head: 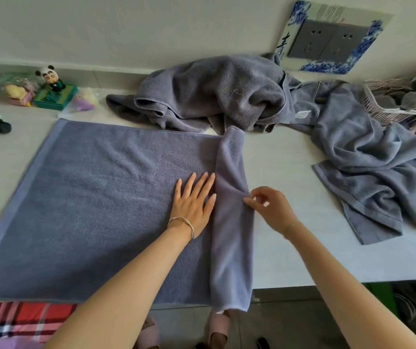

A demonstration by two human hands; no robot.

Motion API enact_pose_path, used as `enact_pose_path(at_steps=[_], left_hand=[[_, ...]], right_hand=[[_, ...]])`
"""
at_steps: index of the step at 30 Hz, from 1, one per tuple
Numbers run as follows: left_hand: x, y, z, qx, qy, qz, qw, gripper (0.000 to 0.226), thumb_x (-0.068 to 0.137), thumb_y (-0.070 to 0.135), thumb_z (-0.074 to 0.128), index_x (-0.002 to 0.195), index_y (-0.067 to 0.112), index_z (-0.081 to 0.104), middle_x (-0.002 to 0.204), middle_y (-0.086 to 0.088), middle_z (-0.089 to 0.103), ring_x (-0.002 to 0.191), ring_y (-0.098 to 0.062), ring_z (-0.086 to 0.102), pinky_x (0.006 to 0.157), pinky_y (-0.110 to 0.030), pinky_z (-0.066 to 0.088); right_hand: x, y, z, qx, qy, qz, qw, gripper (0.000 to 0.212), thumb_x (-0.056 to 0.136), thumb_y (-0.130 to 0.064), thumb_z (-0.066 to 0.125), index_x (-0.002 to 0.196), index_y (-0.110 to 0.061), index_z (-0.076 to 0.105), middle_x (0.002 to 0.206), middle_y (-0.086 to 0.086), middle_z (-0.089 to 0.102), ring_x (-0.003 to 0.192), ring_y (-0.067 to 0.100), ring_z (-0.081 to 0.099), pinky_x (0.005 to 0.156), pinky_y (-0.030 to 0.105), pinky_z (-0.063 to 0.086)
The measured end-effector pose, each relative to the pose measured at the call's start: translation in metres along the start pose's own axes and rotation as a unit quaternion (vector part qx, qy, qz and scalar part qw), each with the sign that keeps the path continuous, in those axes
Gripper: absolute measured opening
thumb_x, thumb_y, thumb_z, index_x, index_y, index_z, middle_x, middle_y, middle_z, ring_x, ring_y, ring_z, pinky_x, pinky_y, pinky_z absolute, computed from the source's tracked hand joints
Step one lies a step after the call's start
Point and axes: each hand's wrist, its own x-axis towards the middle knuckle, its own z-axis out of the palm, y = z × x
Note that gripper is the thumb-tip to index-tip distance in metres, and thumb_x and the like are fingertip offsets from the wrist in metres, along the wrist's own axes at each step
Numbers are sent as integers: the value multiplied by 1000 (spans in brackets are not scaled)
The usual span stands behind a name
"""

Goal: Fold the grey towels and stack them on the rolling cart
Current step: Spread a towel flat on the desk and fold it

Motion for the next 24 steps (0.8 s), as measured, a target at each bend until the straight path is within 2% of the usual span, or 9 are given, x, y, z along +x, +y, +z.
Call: enact_pose_path(at_steps=[3, 6, 9, 12, 14, 16, 19, 22, 24], left_hand=[[1, 0, 2, 25, -10, 15, 1000, 54, 93, 43, 21, 140, 27, 42, 145, 2, 44, 134, -27, 40, 109, -54, 26], [3, 1, 0, 10, -42, 22, 999, 66, 86, 48, 4, 146, 31, 28, 156, 4, 22, 145, -25, 14, 115, -51, 2], [12, 8, -9, -21, -13, 5, 1000, 72, 82, 48, 1, 137, 25, 41, 152, -1, 29, 143, -26, 17, 115, -49, 2], [32, 17, -15, -37, 9, 1, 999, 74, 82, 50, 1, 132, 17, 44, 148, -3, 34, 140, -26, 23, 116, -46, 7], [50, 23, -16, -38, -1, 3, 999, 68, 88, 51, 5, 141, 20, 34, 153, -1, 27, 143, -24, 17, 117, -45, 4], [70, 27, -13, -26, -22, 8, 999, 55, 97, 47, 18, 148, 26, 20, 157, 2, 16, 145, -23, 8, 117, -46, -1], [88, 25, -6, -5, -49, -5, 999, 56, 99, 47, 24, 150, 30, 7, 159, 5, 3, 146, -21, -2, 116, -48, -6], [90, 21, 5, 36, -42, -13, 998, 59, 96, 53, 16, 149, 33, 0, 159, 7, -3, 146, -20, -7, 116, -50, -8], [88, 21, 8, 40, -27, -13, 999, 65, 89, 57, 1, 149, 33, 0, 159, 6, -2, 146, -21, -6, 116, -50, -8]], right_hand=[[-7, 21, -27, -31, -12, 28, 999, 17, 82, -13, 70, 70, -23, 62, 70, 0, 62, 61, 5, 50, 64, 20, 41], [-9, 30, -30, -39, -47, 77, 995, 20, 83, 0, 59, 76, -18, 60, 72, -1, 60, 62, 16, 54, 60, 20, 43], [13, 23, -34, 79, 19, 87, 993, 29, 85, 9, 51, 90, -19, 56, 85, 0, 59, 60, 9, 58, 48, 11, 44], [46, 17, -39, 173, 78, 106, 976, 23, 90, 3, 47, 101, -14, 57, 96, 4, 60, 67, 8, 61, 55, 15, 50], [68, 14, -38, 150, 82, 85, 982, 18, 92, -10, 54, 108, -15, 59, 106, 2, 61, 86, 17, 60, 74, 25, 51], [91, 11, -36, 117, 52, 64, 990, 27, 91, -18, 60, 118, -14, 58, 119, 0, 58, 103, 19, 56, 87, 27, 45], [121, 8, -31, 30, -11, 24, 999, 44, 88, -22, 64, 130, -14, 52, 134, 5, 50, 121, 19, 47, 103, 29, 36], [145, 11, -30, -58, -26, -19, 998, 51, 85, -23, 67, 131, -9, 50, 132, 14, 50, 122, 29, 46, 107, 38, 34], [159, 13, -36, -129, -24, -33, 991, 42, 82, -30, 70, 116, -8, 60, 119, 16, 57, 113, 32, 49, 101, 35, 35]])
